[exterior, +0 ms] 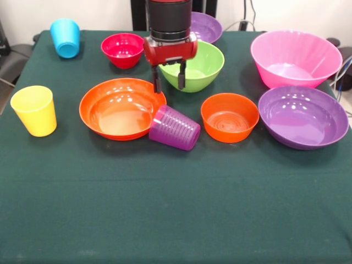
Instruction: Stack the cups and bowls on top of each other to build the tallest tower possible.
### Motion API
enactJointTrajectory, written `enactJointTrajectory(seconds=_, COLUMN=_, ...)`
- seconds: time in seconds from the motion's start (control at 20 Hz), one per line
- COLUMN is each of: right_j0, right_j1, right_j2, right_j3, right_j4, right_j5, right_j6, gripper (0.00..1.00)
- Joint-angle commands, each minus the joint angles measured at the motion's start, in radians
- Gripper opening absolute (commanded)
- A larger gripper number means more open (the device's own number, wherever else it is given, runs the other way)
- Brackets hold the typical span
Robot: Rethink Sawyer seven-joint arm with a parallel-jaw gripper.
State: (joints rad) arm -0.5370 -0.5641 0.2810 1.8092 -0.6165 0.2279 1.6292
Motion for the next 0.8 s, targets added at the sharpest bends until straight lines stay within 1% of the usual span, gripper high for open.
enactJointTrajectory(seconds=0.05, right_j0=-0.019, right_j1=0.059, right_j2=0.113, right_j3=0.074, right_j4=0.027, right_j5=0.077, right_j6=0.02, gripper=1.0)
enactJointTrajectory(seconds=0.3, right_j0=-0.023, right_j1=0.073, right_j2=0.127, right_j3=0.063, right_j4=0.03, right_j5=0.096, right_j6=0.012, gripper=1.0)
enactJointTrajectory(seconds=0.6, right_j0=-0.025, right_j1=0.083, right_j2=0.129, right_j3=0.056, right_j4=0.017, right_j5=0.089, right_j6=0.01, gripper=1.0)
enactJointTrajectory(seconds=0.8, right_j0=-0.018, right_j1=0.074, right_j2=0.126, right_j3=0.072, right_j4=0.016, right_j5=0.07, right_j6=0.031, gripper=1.0)
